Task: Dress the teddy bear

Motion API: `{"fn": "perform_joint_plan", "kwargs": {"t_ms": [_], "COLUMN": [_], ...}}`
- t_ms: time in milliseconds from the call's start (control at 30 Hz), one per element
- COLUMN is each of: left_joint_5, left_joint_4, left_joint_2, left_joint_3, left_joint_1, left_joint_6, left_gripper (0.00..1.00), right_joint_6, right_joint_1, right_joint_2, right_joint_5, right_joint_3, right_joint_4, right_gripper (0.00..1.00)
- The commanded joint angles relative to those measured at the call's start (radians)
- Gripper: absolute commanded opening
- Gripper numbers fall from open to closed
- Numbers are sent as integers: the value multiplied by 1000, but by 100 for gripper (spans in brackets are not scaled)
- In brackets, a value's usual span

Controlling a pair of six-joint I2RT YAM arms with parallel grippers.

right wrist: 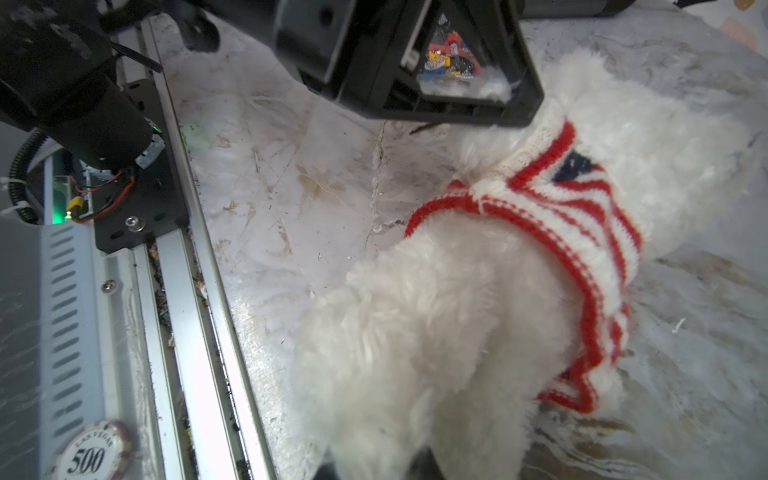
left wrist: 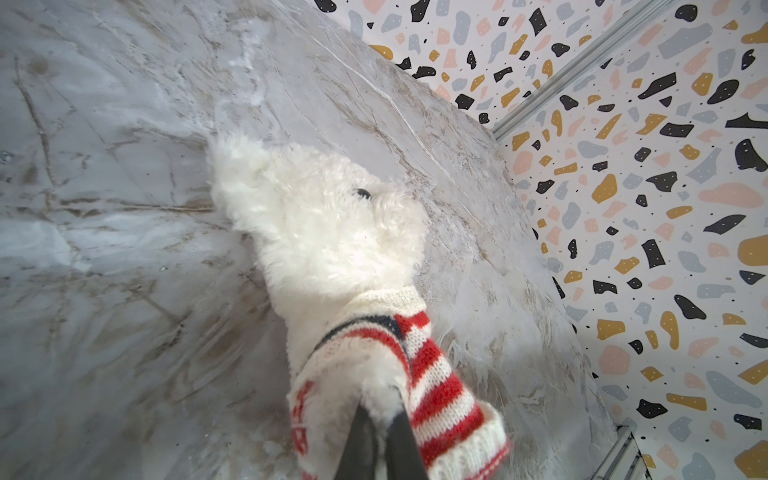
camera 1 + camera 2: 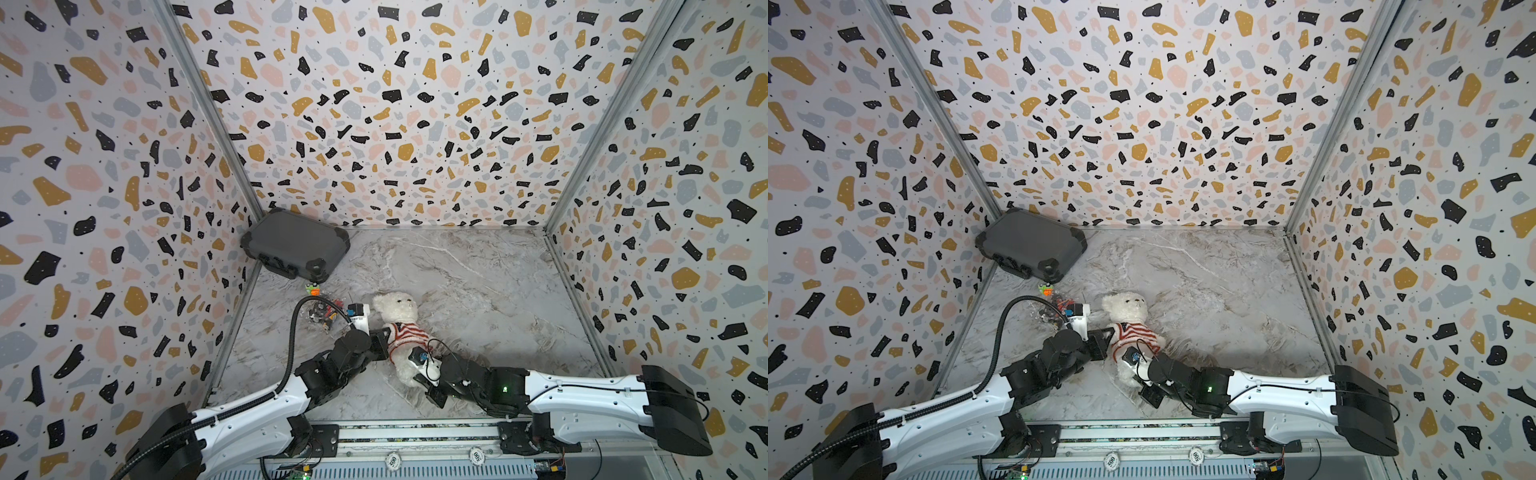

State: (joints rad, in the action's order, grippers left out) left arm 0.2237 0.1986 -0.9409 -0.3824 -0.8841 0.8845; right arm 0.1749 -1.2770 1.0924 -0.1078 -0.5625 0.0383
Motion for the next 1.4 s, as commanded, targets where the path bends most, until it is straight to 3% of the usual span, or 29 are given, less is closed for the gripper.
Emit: {"fn": "perform_joint_plan", "kwargs": {"t_ms": [0, 267, 567, 733, 933, 1200, 1367], "left_joint_5": [-4, -21, -56, -69, -76, -86, -92], "left_joint_4": [14, 19, 46, 84, 108, 127, 137], "left_joint_2": [25, 57, 11, -24, -53, -72, -84], "left_joint_3": [-39, -48, -66, -69, -65, -62, -65], "left_joint_1": [6, 6, 4, 3, -1, -4, -10], "left_joint_6": [-49, -91, -119, -121, -121, -121, -125], "left_gripper": [15, 55, 58, 58, 57, 57, 57], "right_joint_6": [23, 148, 389, 476, 485, 445, 349], "right_joint_1": [85, 409, 779, 900, 998, 1015, 966], "right_joint_2": [-81, -201, -202, -199, -193, -200, -234], "right_joint_5": [172, 590, 920, 943, 952, 929, 878], "right_joint_3": [-10, 101, 254, 333, 380, 394, 348], "right_joint_4": [66, 211, 469, 557, 569, 529, 407], "right_gripper": [2, 0, 0, 0, 0, 0, 0]}}
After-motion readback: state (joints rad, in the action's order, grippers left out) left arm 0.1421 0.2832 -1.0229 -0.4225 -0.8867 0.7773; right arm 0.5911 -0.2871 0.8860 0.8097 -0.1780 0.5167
